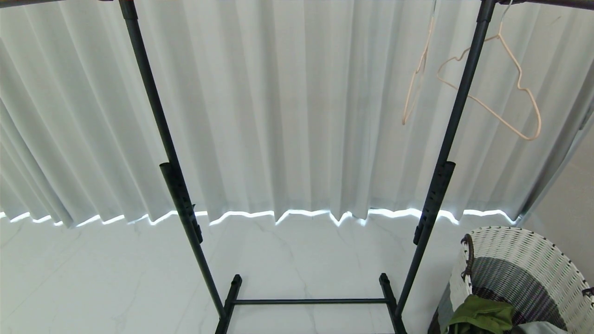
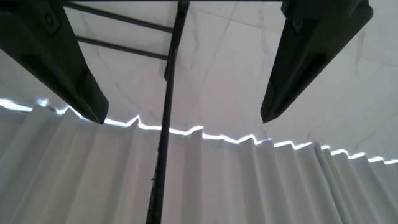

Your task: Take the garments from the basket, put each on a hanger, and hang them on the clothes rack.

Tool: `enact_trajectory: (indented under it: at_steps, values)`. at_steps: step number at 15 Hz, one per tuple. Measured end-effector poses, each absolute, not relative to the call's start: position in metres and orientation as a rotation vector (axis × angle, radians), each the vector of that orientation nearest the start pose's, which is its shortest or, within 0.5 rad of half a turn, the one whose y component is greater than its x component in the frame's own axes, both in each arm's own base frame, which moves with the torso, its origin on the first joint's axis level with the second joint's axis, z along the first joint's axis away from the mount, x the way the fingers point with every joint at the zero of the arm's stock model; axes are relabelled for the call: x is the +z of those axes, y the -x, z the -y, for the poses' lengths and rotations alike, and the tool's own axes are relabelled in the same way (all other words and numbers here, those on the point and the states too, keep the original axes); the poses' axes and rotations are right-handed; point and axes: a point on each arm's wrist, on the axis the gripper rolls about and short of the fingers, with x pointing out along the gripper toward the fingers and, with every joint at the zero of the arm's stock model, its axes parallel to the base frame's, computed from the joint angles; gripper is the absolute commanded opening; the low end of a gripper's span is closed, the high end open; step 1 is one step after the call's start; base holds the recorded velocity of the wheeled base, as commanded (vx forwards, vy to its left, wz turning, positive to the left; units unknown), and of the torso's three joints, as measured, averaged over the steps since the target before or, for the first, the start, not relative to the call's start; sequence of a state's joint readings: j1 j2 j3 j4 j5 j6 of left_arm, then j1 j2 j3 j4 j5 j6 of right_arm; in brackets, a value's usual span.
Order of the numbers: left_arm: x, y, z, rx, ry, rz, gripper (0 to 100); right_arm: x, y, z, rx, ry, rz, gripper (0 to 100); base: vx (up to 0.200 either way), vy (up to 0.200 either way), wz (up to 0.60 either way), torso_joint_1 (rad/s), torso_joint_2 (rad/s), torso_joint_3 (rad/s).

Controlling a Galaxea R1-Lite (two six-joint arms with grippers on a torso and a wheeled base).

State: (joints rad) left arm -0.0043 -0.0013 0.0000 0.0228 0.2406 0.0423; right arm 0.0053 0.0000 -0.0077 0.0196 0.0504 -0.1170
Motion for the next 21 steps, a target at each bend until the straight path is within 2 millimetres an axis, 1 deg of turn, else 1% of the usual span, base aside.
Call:
enact_trajectory:
  at_steps: [1,3,9,19,21]
  values:
    - [0.0731,0.0235,-0.0055,0.235,-0.045,-0.026,100,0.0756,0.0234,-0.001,0.056,0.117,-0.009,100,0.0,0.0,0.0,-0.032,0.28,0.212]
    - [0.0731,0.0235,-0.0055,0.235,-0.045,-0.027,100,0.0754,0.0234,-0.001,0.056,0.118,-0.01,100,0.0,-0.2,0.0,-0.012,0.12,0.088]
    - [0.0731,0.0235,-0.0055,0.235,-0.045,-0.027,100,0.0753,0.0233,-0.001,0.056,0.121,-0.01,100,-0.2,-0.2,0.0,0.003,0.02,0.022]
    - [0.0731,0.0235,-0.0055,0.236,-0.046,-0.027,100,0.0752,0.0233,-0.001,0.055,0.091,-0.011,100,0.0,0.0,0.0,0.0,0.0,0.0]
    - [0.0731,0.0235,-0.0055,0.235,-0.047,-0.027,100,0.0752,0.0233,-0.001,0.055,0.114,-0.01,100,0.0,0.0,0.0,0.0,0.0,0.0]
